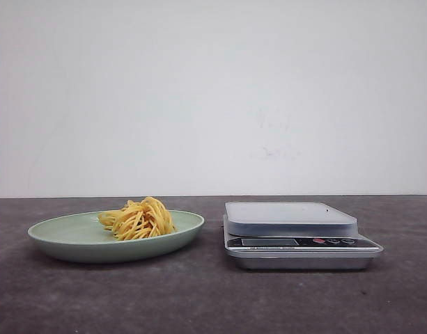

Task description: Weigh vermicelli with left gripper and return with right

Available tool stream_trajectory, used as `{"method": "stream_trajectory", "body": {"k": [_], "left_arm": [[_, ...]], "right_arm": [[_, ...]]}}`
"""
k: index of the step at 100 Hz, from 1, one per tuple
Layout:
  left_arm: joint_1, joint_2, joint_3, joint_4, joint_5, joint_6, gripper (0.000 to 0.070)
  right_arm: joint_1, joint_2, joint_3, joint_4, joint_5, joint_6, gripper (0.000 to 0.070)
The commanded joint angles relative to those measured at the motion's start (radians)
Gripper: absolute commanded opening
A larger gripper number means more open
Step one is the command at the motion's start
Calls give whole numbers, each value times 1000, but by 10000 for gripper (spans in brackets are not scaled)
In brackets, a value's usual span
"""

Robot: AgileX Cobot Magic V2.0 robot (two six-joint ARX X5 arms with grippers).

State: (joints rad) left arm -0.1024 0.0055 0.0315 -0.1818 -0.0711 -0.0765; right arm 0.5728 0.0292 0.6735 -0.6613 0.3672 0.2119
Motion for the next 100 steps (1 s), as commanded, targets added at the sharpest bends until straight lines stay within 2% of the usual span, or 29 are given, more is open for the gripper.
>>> {"method": "stream_trajectory", "body": {"k": [1,71,78,86,100], "left_arm": [[0,-1,-18,-5,2,8,12],[-1,-1,-18,-6,2,8,12],[0,-1,-18,-6,3,8,12],[-1,-1,-18,-6,2,8,12],[-1,-1,-18,-6,2,8,12]], "right_arm": [[5,-2,9,10,0,-10,6],[5,-2,9,11,0,-13,6],[3,-2,9,30,24,-68,6],[-48,-3,9,51,39,-90,6],[-232,-9,-38,56,-57,-126,6]]}}
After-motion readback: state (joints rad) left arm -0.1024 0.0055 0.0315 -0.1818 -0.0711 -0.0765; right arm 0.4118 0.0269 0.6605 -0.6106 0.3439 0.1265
